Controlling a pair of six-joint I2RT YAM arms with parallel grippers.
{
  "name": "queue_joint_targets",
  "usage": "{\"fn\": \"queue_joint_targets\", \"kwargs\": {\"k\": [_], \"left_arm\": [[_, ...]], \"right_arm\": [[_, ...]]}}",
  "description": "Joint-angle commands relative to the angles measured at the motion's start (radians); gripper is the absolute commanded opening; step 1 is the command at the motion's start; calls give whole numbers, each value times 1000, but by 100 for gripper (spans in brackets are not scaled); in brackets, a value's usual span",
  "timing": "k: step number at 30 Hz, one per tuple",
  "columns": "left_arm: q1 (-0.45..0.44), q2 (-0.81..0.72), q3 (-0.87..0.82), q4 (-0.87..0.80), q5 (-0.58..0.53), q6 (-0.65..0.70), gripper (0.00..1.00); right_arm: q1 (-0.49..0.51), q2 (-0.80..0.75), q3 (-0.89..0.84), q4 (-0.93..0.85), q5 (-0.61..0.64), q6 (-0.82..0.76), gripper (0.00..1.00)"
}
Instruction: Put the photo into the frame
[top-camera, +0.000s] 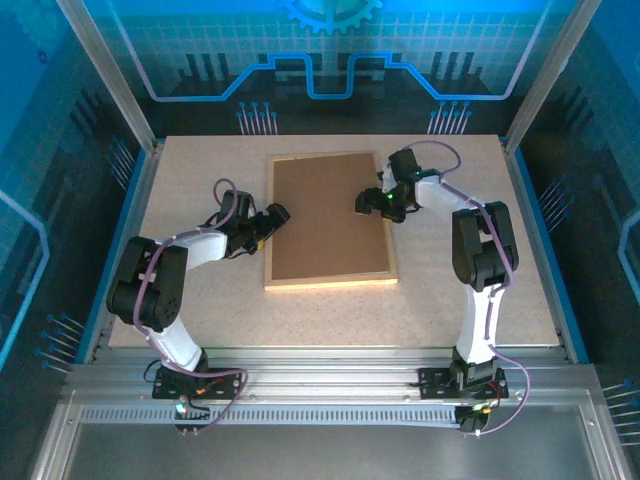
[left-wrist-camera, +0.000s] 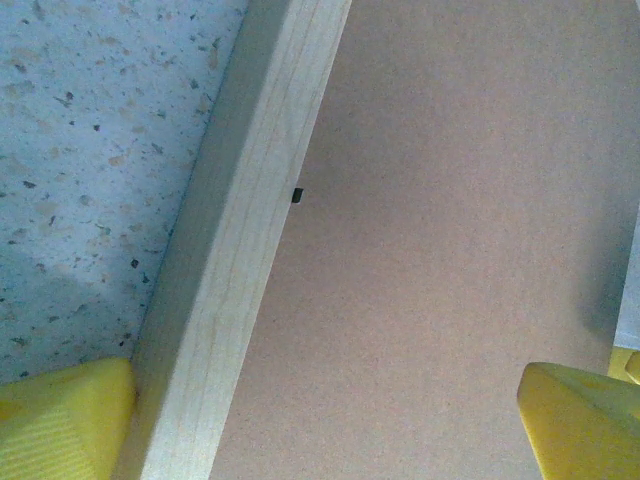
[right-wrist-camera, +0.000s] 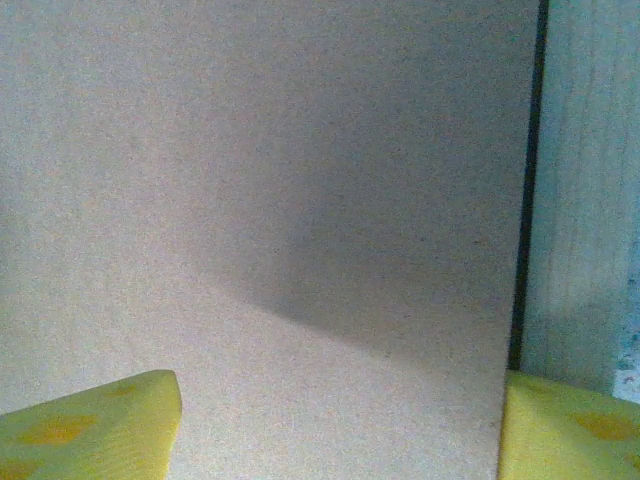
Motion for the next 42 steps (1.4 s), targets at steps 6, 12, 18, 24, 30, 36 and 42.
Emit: {"fn": "queue_joint_targets", "kwargs": {"k": [6, 12, 18, 24, 30, 36, 42], "left_arm": [[-14, 12, 12, 5, 34, 7, 99], [-26, 29, 17, 28, 56, -1, 99], [-42, 41, 29, 35, 63, 0, 99], [-45, 39, 34, 28, 59, 5, 99], [-42, 33, 39, 2, 44, 17, 99], [-39, 33, 39, -1, 41, 15, 99], [-32, 26, 39, -10, 36, 19, 99]], "right_arm": [[41, -36, 52, -58, 62, -41, 79], [100, -2, 118, -120, 147, -72, 79], [125, 24, 151, -129, 134, -67, 79], [136, 32, 160, -142, 148, -65, 79], [133, 18, 176, -171, 198, -83, 80], [130, 22, 197, -193, 230, -94, 83], [119, 25, 198, -200, 244, -94, 87]]}}
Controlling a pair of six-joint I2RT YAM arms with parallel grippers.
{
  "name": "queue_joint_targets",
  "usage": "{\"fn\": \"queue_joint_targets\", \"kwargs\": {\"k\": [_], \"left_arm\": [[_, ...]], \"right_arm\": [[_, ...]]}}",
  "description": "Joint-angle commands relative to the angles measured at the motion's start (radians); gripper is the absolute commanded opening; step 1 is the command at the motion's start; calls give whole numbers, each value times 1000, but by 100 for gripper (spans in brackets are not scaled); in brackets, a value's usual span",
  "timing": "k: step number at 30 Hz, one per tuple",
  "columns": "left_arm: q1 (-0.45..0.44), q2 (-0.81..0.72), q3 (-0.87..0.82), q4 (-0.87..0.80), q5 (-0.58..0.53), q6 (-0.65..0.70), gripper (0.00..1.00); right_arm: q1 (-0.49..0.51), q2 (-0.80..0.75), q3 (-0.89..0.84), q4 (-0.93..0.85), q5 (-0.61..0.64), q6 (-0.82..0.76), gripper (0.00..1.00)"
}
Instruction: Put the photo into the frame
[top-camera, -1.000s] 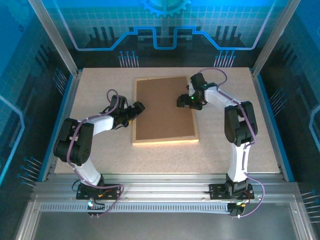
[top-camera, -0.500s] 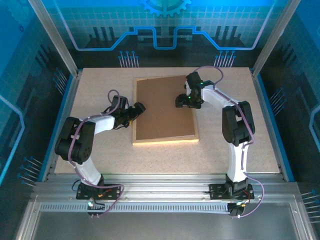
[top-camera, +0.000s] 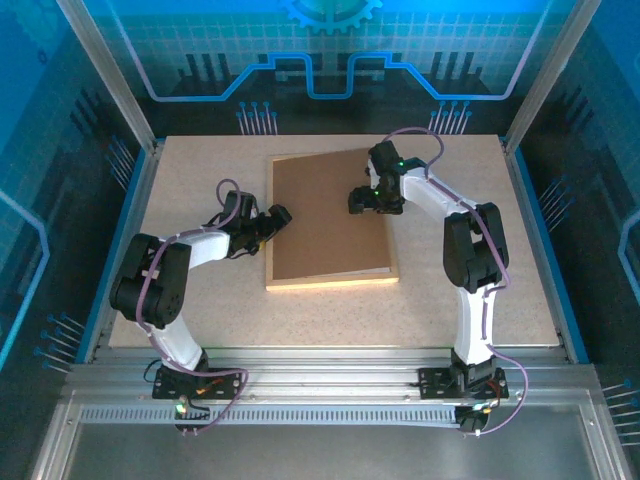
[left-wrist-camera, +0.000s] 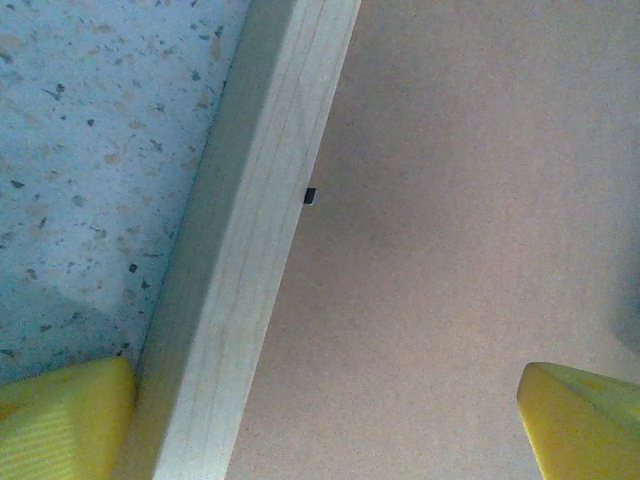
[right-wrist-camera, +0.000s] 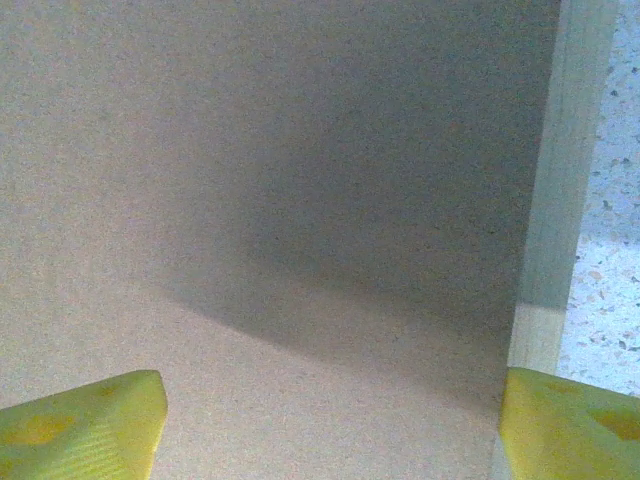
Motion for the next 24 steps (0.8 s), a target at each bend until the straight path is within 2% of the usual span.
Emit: {"fn": "queue_joint_targets", "kwargs": {"k": [1, 5, 12, 24], "left_arm": [[-17, -1, 30, -16, 48, 16, 99], [-12, -5, 29, -18, 46, 17, 99], [-11, -10, 20, -18, 45, 16, 99], [8, -34, 14, -33, 39, 29, 99]], "right_arm": [[17, 6, 34, -6, -14, -15, 87], [10, 2, 28, -4, -11, -14, 88], [5, -5, 20, -1, -2, -13, 95], [-46, -65, -26, 15, -1, -13, 96]]}}
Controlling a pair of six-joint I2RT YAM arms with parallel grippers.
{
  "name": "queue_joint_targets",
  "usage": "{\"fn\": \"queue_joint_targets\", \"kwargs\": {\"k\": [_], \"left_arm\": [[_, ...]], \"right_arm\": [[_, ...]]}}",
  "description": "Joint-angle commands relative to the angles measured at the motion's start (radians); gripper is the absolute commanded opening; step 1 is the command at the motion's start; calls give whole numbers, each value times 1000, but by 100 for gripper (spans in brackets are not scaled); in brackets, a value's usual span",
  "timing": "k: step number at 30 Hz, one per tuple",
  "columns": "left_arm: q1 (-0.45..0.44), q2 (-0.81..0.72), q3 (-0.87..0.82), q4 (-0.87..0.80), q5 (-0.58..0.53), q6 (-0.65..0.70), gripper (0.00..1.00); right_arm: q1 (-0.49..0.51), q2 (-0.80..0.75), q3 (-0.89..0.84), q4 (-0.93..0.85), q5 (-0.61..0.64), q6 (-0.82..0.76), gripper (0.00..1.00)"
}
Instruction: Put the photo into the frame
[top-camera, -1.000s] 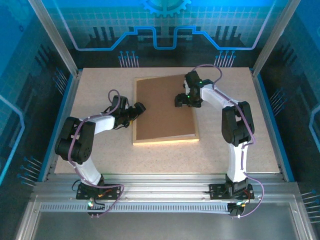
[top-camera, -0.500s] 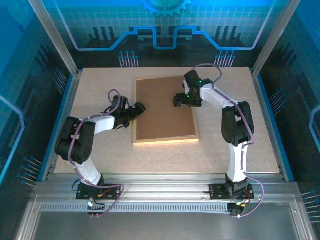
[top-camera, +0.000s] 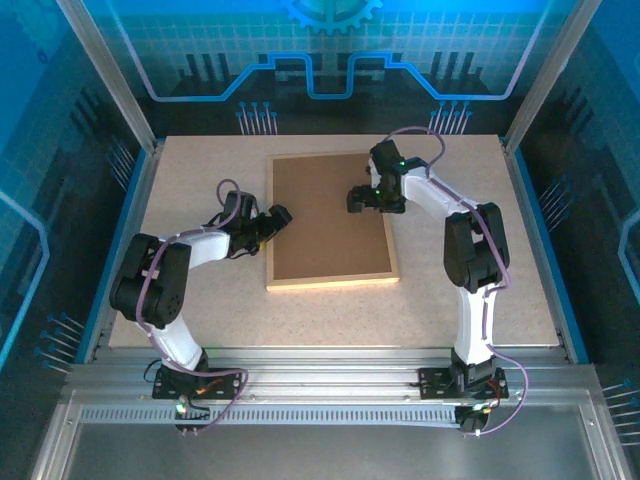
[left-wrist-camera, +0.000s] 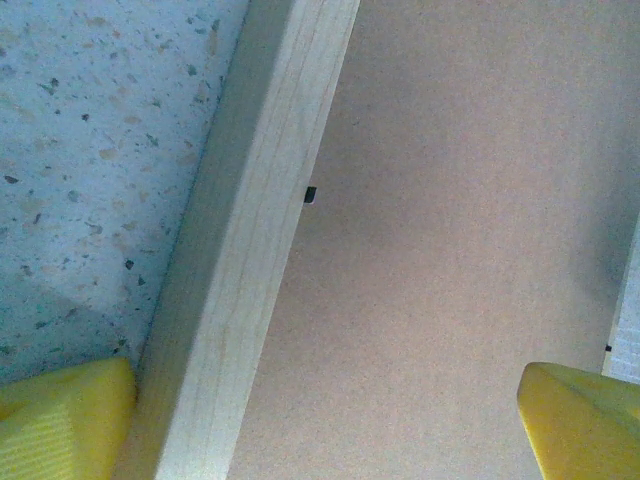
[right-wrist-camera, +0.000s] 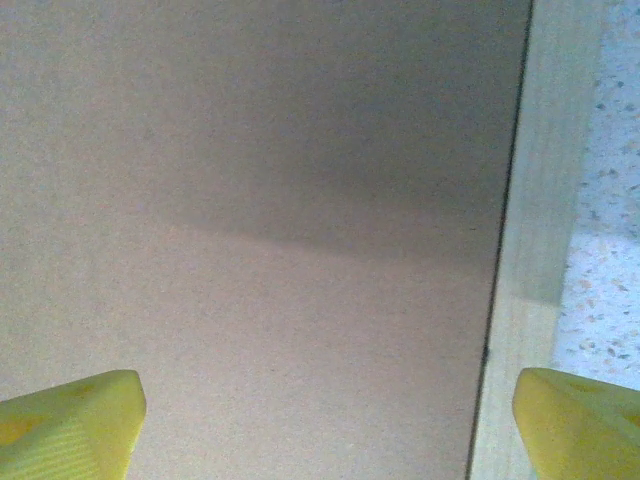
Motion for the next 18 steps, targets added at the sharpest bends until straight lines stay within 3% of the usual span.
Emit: {"fn": "queue_joint_targets", "kwargs": {"k": [1, 10, 18], "left_arm": [[13, -41, 13, -38, 30, 33, 99], [65, -130, 44, -175, -47, 148, 99], [95, -151, 15, -165, -60, 113, 99]], "right_arm": [[-43, -74, -32, 8, 3, -9, 96], [-178, -139, -58, 29, -35, -28, 100], [-206, 22, 121, 42, -67, -12, 100]]}}
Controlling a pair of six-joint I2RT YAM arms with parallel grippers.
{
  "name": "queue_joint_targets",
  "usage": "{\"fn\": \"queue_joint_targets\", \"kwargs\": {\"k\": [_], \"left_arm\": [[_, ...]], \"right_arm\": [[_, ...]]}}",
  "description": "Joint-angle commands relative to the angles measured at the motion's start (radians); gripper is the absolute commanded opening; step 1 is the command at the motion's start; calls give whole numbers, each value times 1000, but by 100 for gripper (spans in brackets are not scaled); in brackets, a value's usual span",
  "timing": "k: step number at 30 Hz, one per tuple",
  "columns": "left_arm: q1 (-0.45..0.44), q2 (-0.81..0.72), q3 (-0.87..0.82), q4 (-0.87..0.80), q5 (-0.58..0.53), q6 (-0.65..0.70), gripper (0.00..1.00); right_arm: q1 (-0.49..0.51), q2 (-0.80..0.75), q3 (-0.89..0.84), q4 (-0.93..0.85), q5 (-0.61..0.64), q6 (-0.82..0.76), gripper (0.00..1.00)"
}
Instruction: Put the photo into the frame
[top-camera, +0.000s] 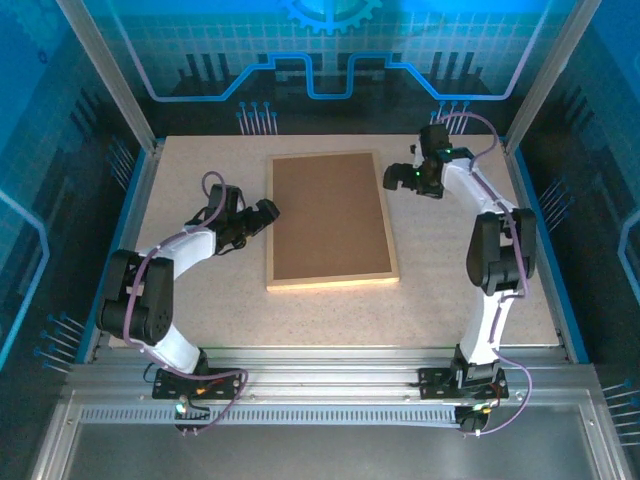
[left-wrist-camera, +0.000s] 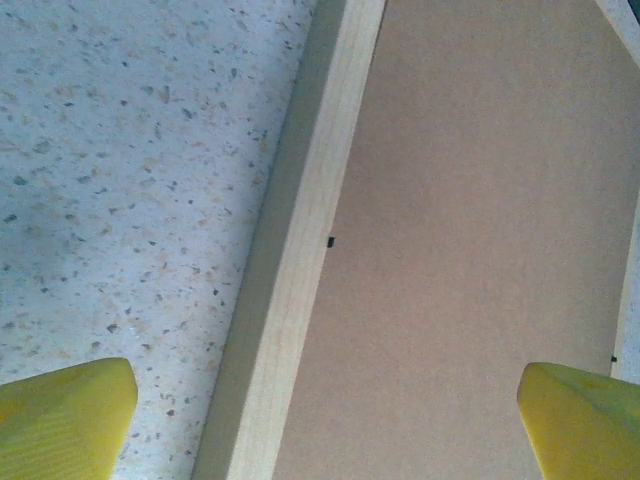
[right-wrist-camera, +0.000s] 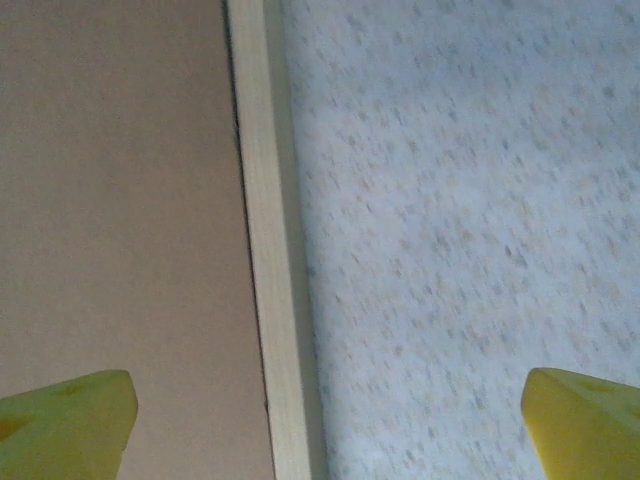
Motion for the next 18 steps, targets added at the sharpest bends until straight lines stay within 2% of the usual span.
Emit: {"fn": "queue_joint_targets", "kwargs": {"k": [1, 11, 18], "left_arm": [[32, -24, -14, -7, -1, -20, 99], [42, -1, -59, 78, 65, -66, 99], [20, 57, -39, 134, 110, -80, 99]], "right_arm": [[2, 102, 118, 3, -46, 5, 100], [38, 411, 508, -149, -31, 25, 100], [68, 469, 548, -192, -6, 15, 100]]}}
